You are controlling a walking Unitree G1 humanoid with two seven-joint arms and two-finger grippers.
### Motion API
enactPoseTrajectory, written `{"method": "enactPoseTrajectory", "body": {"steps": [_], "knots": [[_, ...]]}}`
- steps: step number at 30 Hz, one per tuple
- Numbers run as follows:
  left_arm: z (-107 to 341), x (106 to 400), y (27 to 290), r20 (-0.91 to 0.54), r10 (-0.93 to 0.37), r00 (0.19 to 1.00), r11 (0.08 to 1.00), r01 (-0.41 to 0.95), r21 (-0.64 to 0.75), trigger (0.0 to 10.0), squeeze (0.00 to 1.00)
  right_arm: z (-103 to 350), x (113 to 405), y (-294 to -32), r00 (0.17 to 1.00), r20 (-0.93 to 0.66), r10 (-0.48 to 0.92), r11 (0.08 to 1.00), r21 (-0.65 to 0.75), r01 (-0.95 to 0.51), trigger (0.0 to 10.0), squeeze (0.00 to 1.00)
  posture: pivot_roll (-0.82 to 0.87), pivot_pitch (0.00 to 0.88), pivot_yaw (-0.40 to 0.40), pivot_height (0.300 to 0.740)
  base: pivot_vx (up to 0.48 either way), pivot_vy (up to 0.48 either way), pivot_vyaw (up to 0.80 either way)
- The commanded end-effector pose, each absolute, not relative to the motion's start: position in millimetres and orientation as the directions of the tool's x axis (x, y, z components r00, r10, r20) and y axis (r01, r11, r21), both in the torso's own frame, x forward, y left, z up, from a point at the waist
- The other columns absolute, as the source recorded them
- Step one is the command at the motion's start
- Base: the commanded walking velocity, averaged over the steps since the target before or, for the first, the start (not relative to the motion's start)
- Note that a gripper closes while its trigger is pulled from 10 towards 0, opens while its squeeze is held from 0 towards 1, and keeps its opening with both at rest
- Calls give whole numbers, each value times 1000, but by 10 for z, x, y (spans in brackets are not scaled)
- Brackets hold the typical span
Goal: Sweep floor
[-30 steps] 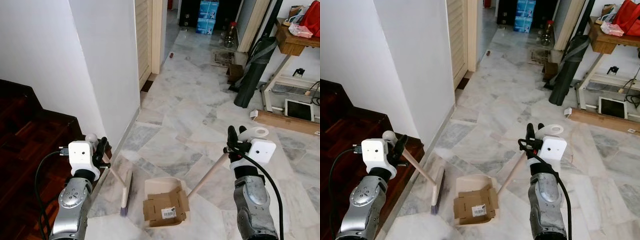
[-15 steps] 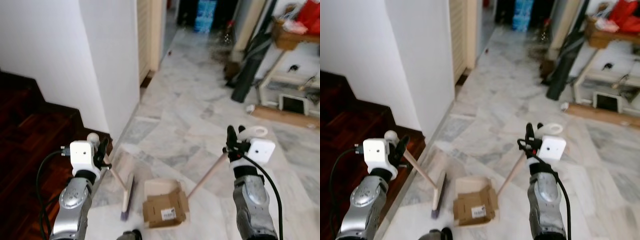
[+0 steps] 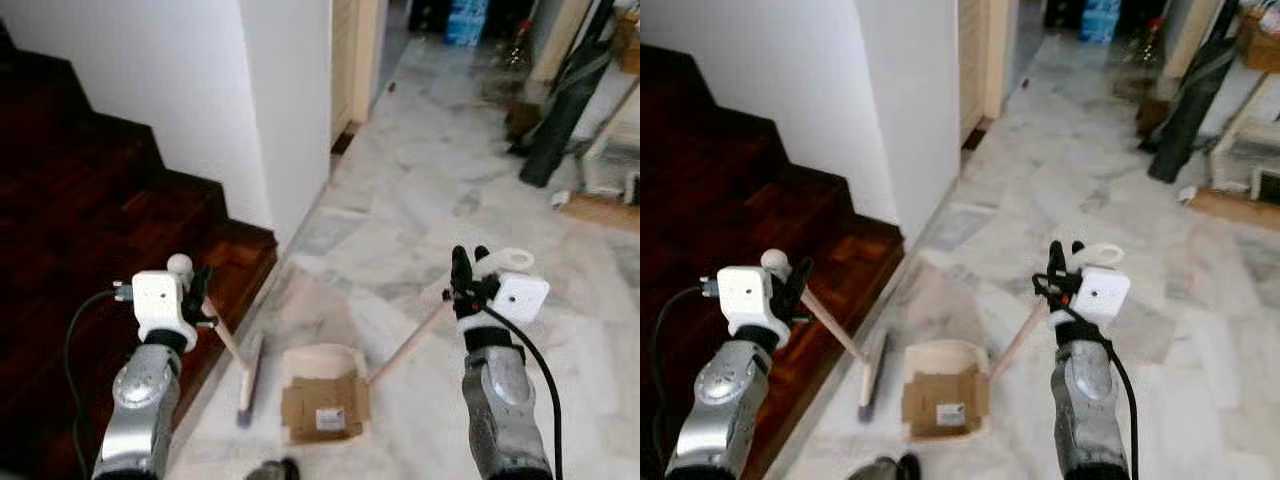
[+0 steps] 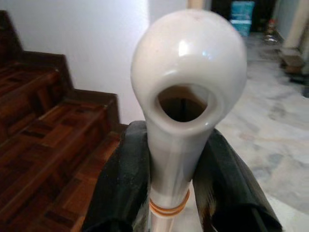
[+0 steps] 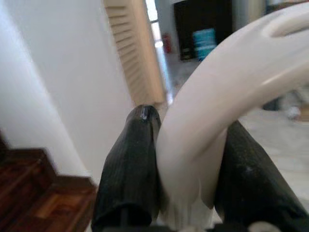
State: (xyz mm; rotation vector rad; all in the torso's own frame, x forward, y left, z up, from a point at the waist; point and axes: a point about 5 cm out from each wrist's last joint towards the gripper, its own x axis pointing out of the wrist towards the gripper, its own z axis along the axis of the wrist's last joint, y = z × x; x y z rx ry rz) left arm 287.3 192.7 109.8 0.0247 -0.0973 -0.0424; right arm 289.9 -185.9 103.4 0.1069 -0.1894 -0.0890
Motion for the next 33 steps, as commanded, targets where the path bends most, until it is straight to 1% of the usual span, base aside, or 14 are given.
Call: {"method": "enactPoseTrajectory", "body": {"steps": [1, 15, 33], "knots": [[1198, 2907, 1914, 136, -57, 989, 998, 53, 29, 10000, 0, 1162, 2917, -1884, 963, 243, -112, 989, 122, 85, 10000, 0, -33, 80, 29, 740, -304, 0, 0], [1190, 2902, 1878, 139, -52, 989, 999, 50, 21, 10000, 0, 1186, 2932, -1906, 964, 244, -105, 990, 116, 79, 10000, 0, -35, 76, 13, 740, -307, 0, 0], [1192, 2908, 1907, 138, -44, 989, 999, 41, 26, 10000, 0, 1191, 2957, -1891, 965, 241, -98, 991, 115, 71, 10000, 0, -27, 89, 15, 740, -317, 0, 0]]}}
